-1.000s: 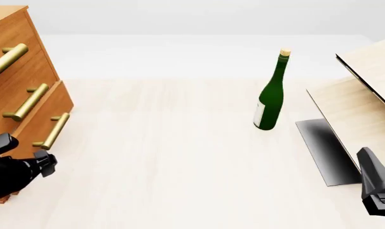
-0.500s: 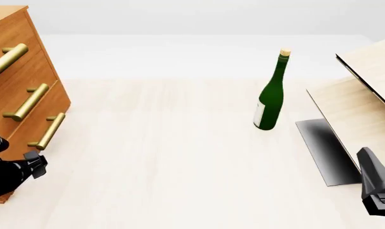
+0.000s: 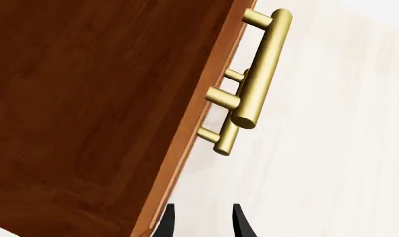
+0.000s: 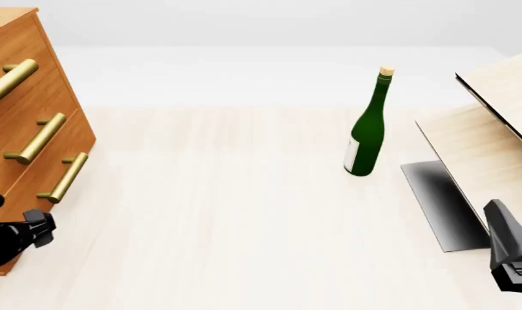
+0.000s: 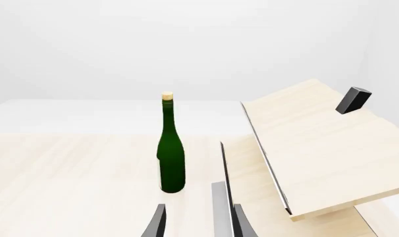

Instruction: Put the bowl in the bottom drawer of the cabinet and close it.

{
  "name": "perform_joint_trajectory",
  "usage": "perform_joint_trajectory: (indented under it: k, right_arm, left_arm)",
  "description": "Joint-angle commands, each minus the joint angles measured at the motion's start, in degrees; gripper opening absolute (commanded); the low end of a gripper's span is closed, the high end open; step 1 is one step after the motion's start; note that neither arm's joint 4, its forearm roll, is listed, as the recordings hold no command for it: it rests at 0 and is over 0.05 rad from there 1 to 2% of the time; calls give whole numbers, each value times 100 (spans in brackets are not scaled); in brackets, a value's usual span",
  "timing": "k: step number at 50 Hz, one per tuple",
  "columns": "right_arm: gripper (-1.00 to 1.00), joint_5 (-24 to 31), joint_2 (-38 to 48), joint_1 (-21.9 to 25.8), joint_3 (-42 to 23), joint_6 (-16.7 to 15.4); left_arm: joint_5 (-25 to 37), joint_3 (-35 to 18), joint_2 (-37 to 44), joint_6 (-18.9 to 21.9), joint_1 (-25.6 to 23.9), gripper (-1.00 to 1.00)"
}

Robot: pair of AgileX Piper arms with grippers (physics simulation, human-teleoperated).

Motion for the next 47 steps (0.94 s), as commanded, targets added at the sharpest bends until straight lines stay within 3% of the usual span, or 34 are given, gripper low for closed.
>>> perform_joint_trajectory:
  k: [1,16,47]
  right_arm:
    - [100,0,0,-1,0,0]
    - [100,0,0,0,0,1]
    - [100,0,-1,0,0,1]
  left_arm:
    - [-164,-29,-494,857,347,100]
    - [-451,127,-660,1270,568,100]
    - [-747,211,-499,1466,758,100]
